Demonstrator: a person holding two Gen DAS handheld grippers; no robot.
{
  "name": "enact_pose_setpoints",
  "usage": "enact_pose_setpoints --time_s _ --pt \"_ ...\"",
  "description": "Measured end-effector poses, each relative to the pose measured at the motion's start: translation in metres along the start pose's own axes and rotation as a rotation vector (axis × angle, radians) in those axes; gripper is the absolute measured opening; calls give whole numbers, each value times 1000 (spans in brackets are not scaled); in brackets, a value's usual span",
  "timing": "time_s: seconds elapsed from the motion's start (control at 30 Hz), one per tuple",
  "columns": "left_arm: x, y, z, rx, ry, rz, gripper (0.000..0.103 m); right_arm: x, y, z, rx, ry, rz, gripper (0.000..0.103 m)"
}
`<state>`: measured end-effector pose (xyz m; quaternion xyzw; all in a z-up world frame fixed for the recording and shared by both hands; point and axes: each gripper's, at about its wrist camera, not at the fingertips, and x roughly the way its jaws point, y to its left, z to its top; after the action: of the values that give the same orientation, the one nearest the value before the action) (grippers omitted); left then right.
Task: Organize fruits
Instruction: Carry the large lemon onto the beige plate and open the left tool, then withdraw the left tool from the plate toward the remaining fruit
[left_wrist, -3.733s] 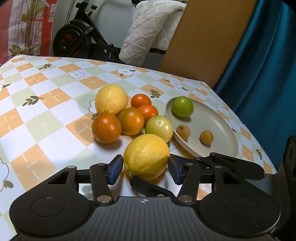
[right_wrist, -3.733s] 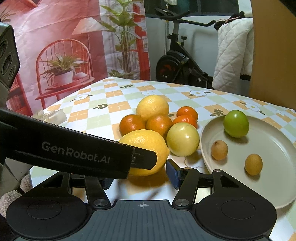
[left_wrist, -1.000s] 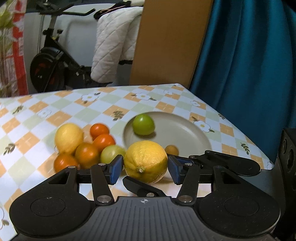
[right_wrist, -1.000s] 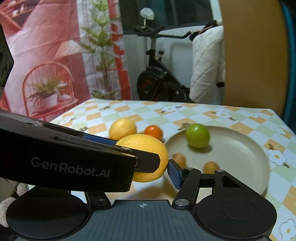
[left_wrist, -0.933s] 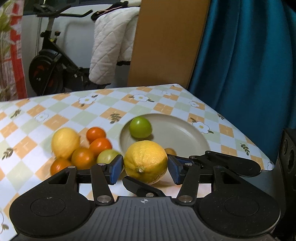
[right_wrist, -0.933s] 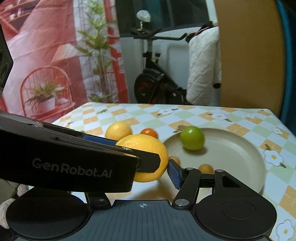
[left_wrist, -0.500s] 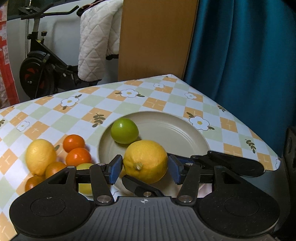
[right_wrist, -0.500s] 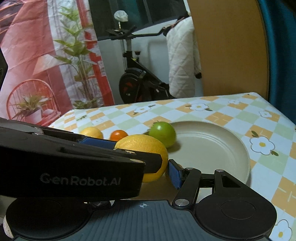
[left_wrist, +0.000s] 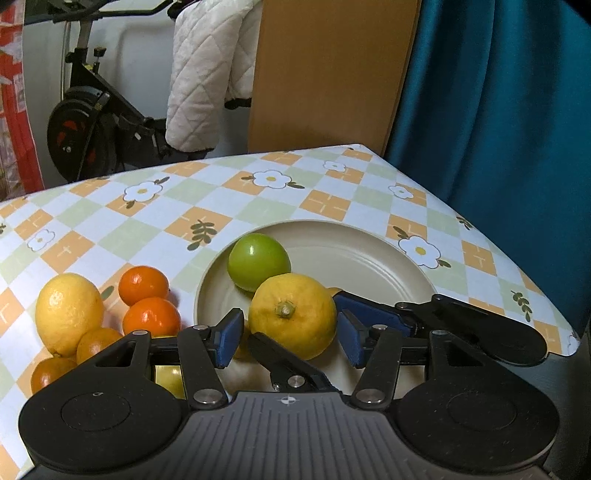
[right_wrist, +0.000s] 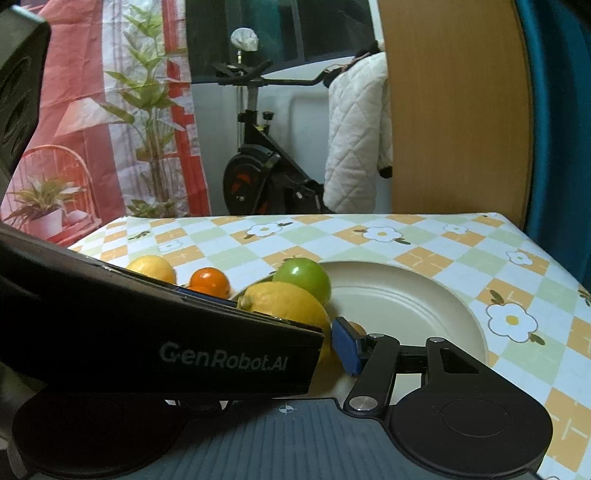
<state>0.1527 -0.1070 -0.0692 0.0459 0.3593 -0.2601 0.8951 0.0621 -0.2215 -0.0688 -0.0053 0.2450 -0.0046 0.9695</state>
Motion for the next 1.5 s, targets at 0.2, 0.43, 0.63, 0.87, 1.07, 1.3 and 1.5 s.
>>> enact_pose_setpoints --time_s 0.2,0.43,0.63,0.87,1.07,1.3,1.5 --pt "0 3 0 -5 10 8 63 -2 4 -2 -27 -24 -22 56" --pt "-12 8 0 -25 -25 39 70 -10 7 -4 -53 -70 -27 66" --pt "-22 11 -4 -53 -43 71 72 -14 13 -4 -69 -85 -18 69" --pt "-36 15 -12 -87 -71 96 72 -20 18 -6 -88 -97 5 69" --pt "-46 19 -15 -105 -90 124 72 -23 24 -6 -98 -102 28 69" --pt "-64 31 -22 -121 -125 187 72 -24 30 -6 -115 -107 57 69" --pt "-81 49 -29 -175 -176 237 72 -27 35 -7 -125 -114 81 69"
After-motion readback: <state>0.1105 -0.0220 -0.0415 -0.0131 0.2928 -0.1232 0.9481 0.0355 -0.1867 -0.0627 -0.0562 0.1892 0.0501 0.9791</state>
